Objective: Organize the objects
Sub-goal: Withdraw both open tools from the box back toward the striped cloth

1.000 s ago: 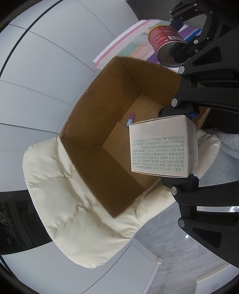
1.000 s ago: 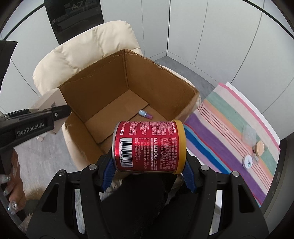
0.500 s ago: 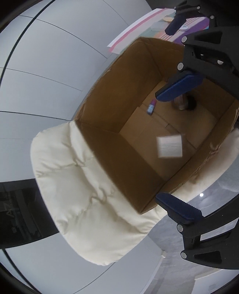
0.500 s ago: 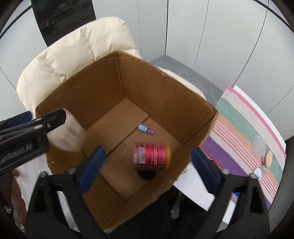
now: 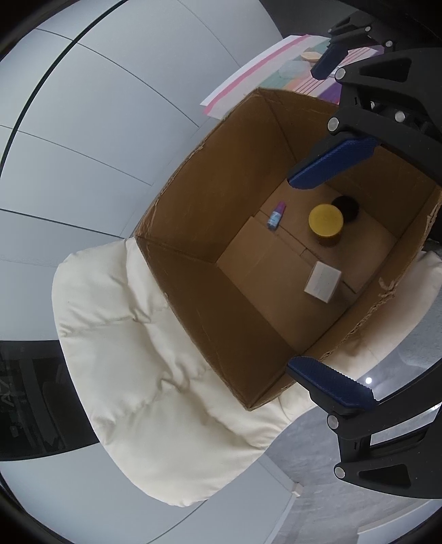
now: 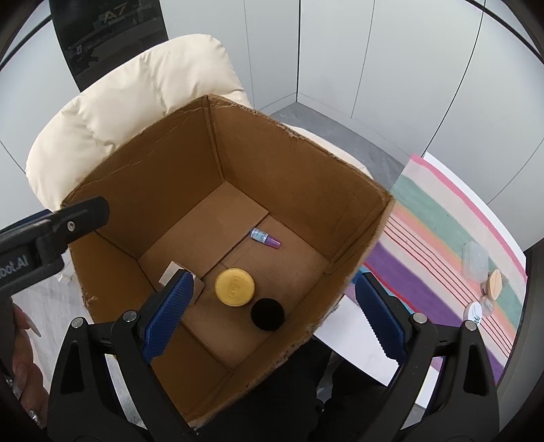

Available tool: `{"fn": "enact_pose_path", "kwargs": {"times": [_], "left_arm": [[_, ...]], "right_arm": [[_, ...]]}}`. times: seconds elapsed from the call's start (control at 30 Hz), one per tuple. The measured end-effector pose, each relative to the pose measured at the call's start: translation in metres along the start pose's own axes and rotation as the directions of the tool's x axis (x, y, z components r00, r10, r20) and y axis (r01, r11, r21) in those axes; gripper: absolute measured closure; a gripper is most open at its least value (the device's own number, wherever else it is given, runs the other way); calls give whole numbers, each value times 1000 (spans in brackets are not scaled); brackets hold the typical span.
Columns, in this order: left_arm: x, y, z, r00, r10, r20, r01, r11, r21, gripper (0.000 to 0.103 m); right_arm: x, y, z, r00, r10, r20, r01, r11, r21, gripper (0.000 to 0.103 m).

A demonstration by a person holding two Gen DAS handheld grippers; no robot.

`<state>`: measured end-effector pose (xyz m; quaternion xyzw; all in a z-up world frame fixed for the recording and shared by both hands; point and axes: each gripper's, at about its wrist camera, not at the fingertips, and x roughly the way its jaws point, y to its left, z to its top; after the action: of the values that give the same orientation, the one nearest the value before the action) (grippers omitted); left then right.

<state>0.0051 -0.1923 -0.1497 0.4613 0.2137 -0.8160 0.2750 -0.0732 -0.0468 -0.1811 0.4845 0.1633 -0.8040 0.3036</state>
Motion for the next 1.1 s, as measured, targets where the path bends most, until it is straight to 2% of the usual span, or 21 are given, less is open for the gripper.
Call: {"fn": "enact_pose_path", "kwargs": {"times": [0.23,0.57,0.87,1.1], "left_arm": [[-9,-6,-4,1000,-11,-8,11,1000,5,4],[-30,-45,-22,1000,9,7,-10,995,101,4],[-42,-100,-42,999,-42,-14,44,982,186,4],[-54,-169,-65,994,-110,-27,113,948,298,4]], "right_arm": [[-16,-10,-5,1000,3,19,-4,999,32,6],[-45,-40,-24,999,16,42,-20,995,96,6],[-76,-91,-56,998,-20,66,7,981,193,5],[-106,-152,-94,993,-96,72,70,951,301,5]]}}
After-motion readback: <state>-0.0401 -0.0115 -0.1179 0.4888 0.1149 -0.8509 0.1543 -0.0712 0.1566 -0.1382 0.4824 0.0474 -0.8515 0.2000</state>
